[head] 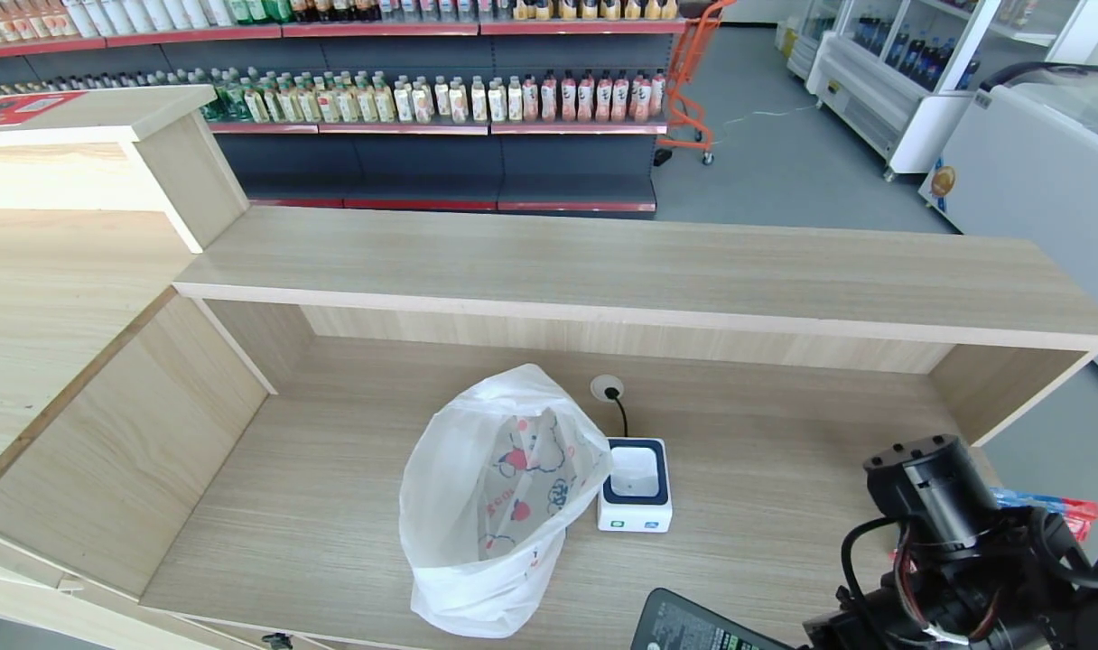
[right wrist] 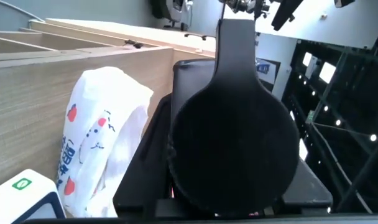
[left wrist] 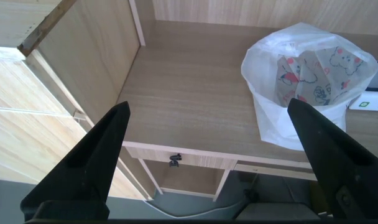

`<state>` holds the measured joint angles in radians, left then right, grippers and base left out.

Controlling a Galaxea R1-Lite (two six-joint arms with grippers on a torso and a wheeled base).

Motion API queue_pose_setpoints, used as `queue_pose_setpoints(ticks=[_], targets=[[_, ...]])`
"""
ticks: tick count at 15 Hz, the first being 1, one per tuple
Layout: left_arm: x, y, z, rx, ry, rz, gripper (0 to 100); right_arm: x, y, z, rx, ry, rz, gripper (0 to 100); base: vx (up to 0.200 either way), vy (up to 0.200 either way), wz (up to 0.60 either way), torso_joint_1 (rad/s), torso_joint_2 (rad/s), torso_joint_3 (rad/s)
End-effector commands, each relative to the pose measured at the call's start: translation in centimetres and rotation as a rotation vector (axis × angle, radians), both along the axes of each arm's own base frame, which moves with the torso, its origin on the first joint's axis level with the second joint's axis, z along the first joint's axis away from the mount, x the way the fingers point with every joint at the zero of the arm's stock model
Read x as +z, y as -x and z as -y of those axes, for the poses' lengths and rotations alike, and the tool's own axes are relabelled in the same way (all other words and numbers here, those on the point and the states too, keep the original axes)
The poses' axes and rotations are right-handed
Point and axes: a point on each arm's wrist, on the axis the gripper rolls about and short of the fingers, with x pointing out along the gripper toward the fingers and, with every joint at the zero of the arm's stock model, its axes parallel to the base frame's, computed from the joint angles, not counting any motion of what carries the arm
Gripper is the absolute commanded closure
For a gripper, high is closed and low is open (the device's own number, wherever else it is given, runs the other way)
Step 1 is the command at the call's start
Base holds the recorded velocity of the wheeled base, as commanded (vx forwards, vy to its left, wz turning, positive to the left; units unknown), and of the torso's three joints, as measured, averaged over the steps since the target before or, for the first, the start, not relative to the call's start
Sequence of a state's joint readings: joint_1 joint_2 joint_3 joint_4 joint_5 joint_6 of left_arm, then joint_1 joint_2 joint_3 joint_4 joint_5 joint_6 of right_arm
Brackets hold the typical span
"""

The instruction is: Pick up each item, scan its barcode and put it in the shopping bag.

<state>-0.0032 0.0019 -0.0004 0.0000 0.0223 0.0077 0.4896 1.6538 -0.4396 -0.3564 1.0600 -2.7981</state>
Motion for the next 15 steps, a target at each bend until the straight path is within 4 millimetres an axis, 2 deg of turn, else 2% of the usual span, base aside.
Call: queue_pose_setpoints(ticks=[1, 7, 8, 9, 10, 12, 13, 14, 15], targets=[[0.0, 0.0, 0.0, 0.001, 0.000, 0.000, 0, -0.4, -0.3, -0.5, 0.015, 0.003, -0.007, 100, 0.000, 0.000, 0.00, 0.000, 0.00, 0.000], [0.0, 0.0, 0.0, 0.001, 0.000, 0.000, 0, -0.8, -0.5, -0.7, 0.015, 0.010, -0.025, 100, 0.000, 0.000, 0.00, 0.000, 0.00, 0.000], [0.0, 0.0, 0.0, 0.001, 0.000, 0.000, 0, -0.3, -0.5, -0.8, 0.001, 0.006, -0.046, 100, 0.000, 0.000, 0.00, 0.000, 0.00, 0.000], [0.0, 0.0, 0.0, 0.001, 0.000, 0.000, 0, 1.0, -0.4, -0.8, -0.042, -0.009, -0.105, 100, 0.000, 0.000, 0.00, 0.000, 0.00, 0.000], [0.0, 0.0, 0.0, 0.001, 0.000, 0.000, 0, 3.1, -0.5, -0.1, -0.130, -0.042, -0.190, 100, 0.000, 0.000, 0.00, 0.000, 0.00, 0.000], [0.0, 0.0, 0.0, -0.001, 0.000, 0.000, 0, 6.9, -0.1, 3.0, -0.350, -0.135, -0.369, 100, 0.000, 0.000, 0.00, 0.000, 0.00, 0.000], [0.0, 0.0, 0.0, 0.001, 0.000, 0.000, 0, 7.7, 0.0, 3.7, -0.395, -0.165, -0.383, 100, 0.000, 0.000, 0.00, 0.000, 0.00, 0.000], [0.0, 0.0, 0.0, 0.001, 0.000, 0.000, 0, 8.5, 0.2, 6.1, -0.544, -0.224, -0.493, 100, 0.000, 0.000, 0.00, 0.000, 0.00, 0.000], [0.0, 0.0, 0.0, 0.001, 0.000, 0.000, 0, 8.1, 0.5, 6.4, -0.598, -0.230, -0.665, 100, 0.000, 0.000, 0.00, 0.000, 0.00, 0.000]])
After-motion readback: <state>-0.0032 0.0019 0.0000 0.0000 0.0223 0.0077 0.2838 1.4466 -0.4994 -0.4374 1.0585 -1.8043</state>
